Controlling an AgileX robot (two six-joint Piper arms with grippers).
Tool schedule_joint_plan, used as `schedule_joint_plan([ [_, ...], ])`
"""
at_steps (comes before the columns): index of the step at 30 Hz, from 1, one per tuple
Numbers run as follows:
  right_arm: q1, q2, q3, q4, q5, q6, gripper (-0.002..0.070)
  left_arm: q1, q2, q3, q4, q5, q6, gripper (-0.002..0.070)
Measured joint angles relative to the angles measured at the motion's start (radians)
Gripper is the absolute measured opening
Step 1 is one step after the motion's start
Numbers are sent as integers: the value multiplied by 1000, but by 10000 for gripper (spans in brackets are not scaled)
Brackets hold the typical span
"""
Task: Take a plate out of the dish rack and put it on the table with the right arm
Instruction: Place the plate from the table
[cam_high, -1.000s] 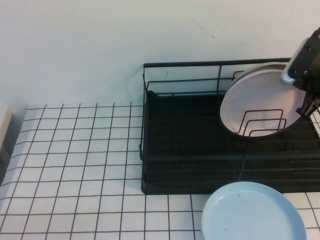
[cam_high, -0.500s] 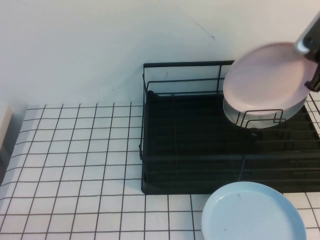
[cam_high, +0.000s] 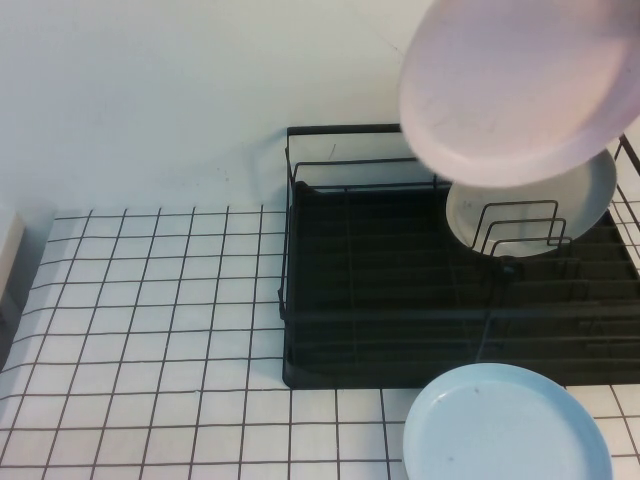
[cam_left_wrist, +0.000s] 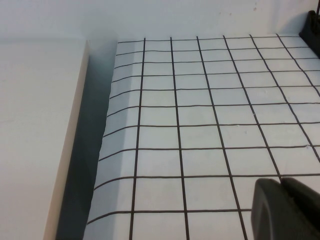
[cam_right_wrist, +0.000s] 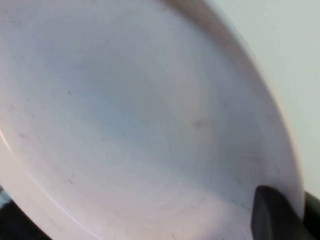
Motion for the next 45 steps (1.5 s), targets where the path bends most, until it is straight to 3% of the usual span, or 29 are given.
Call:
schedule_joint_plan([
  [7, 0, -153, -7, -63, 366, 267, 16, 0, 0, 0, 0, 0, 0, -3],
  [13, 0, -225, 150, -133, 469, 366, 15, 0, 0, 0, 0, 0, 0, -3],
  [24, 0, -272, 698, -113, 151, 422, 15, 0, 0, 0, 0, 0, 0, -3],
  [40, 0, -3, 743, -84, -25, 422, 18, 0, 0, 0, 0, 0, 0, -3],
  [43, 0, 22, 743, -67, -26, 422, 69, 0, 0, 0, 0, 0, 0, -3],
  [45, 0, 28, 743, -66, -28, 422, 146, 0, 0, 0, 0, 0, 0, -3],
])
